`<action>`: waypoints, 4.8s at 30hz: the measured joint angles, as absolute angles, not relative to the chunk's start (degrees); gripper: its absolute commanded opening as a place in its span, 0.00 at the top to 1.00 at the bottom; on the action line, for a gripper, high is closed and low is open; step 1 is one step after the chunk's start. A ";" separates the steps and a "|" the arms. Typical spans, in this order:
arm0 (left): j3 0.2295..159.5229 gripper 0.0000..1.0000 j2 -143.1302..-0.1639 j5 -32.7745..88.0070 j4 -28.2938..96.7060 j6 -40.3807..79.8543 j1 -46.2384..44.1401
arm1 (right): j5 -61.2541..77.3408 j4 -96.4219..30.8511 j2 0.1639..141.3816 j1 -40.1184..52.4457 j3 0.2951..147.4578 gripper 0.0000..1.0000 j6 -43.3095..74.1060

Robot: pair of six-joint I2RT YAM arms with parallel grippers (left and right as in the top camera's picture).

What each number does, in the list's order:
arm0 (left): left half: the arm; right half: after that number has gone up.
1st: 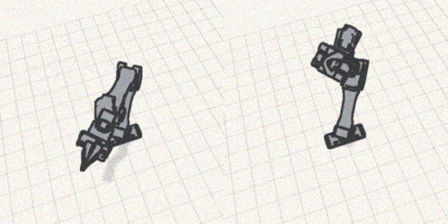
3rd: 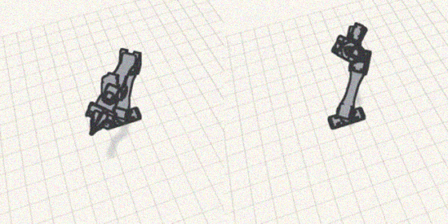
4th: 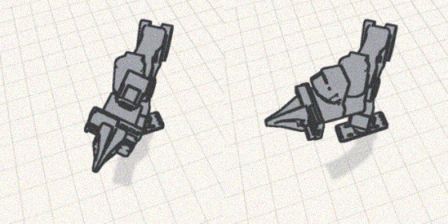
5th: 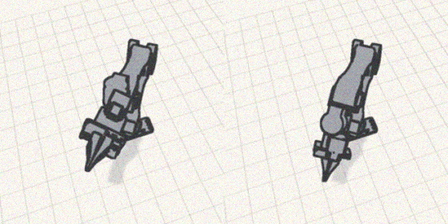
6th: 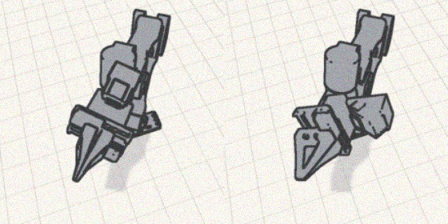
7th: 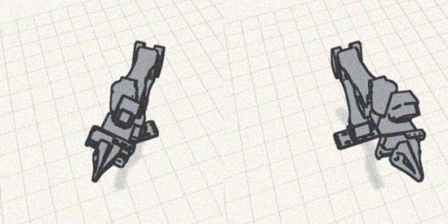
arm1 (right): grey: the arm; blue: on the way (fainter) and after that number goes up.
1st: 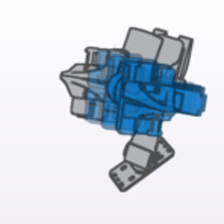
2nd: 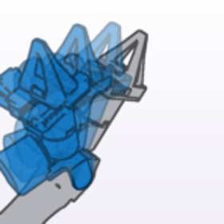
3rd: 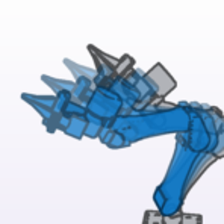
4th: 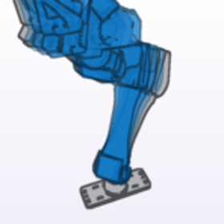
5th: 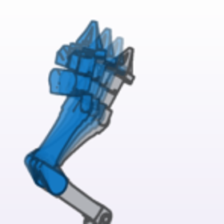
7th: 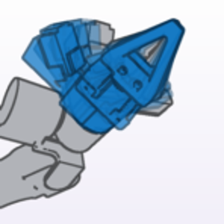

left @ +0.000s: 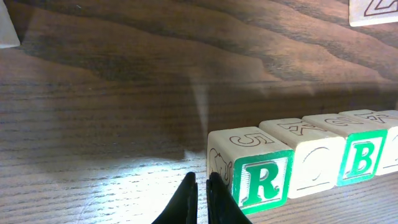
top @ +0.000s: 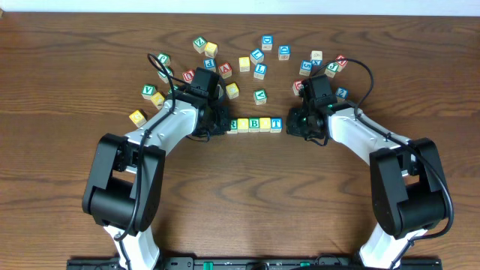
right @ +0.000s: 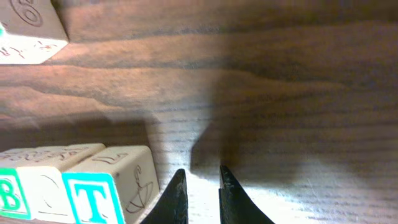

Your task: Spell out ROBOT

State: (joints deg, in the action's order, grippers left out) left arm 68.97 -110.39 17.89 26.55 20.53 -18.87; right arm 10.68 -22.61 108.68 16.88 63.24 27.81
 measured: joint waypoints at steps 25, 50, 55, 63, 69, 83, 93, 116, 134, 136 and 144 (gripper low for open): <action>68.97 0.92 -110.39 16.58 24.40 17.89 -18.87 | 12.01 -20.40 108.68 18.98 63.22 0.85 25.19; 68.97 0.92 -110.39 15.51 24.82 17.72 -18.87 | 10.85 -19.99 108.68 18.98 63.22 0.85 25.43; 68.97 0.92 -110.39 14.59 24.84 17.72 -18.87 | 10.11 -20.21 108.68 18.98 63.22 0.85 25.52; 68.97 0.92 -110.39 13.37 26.15 17.52 -16.97 | 8.71 -21.58 108.68 17.93 63.20 0.86 26.50; 68.99 0.92 -109.82 12.60 29.34 15.66 -12.99 | 8.23 -23.38 108.03 15.27 63.18 0.84 26.06; 69.04 0.92 -91.02 5.30 34.04 14.52 -9.02 | 7.92 -29.02 89.62 14.33 63.11 0.79 22.94; 69.04 0.92 -79.96 2.81 36.14 14.50 -6.72 | 9.61 -30.17 88.29 14.33 63.11 0.79 22.92; 80.79 0.92 -77.45 2.61 49.30 14.50 -5.87 | 11.73 -45.32 88.20 18.59 76.01 0.75 19.25; 86.00 0.71 -76.79 2.61 56.40 13.87 0.10 | 11.44 -48.38 88.05 18.61 79.92 0.67 17.17; 86.00 0.59 -76.79 2.61 56.40 13.85 0.12 | 10.83 -48.45 88.05 18.61 79.92 0.63 16.91; 86.00 0.30 -76.79 2.59 56.42 13.61 0.16 | 9.17 -49.93 88.05 17.93 79.92 0.50 15.92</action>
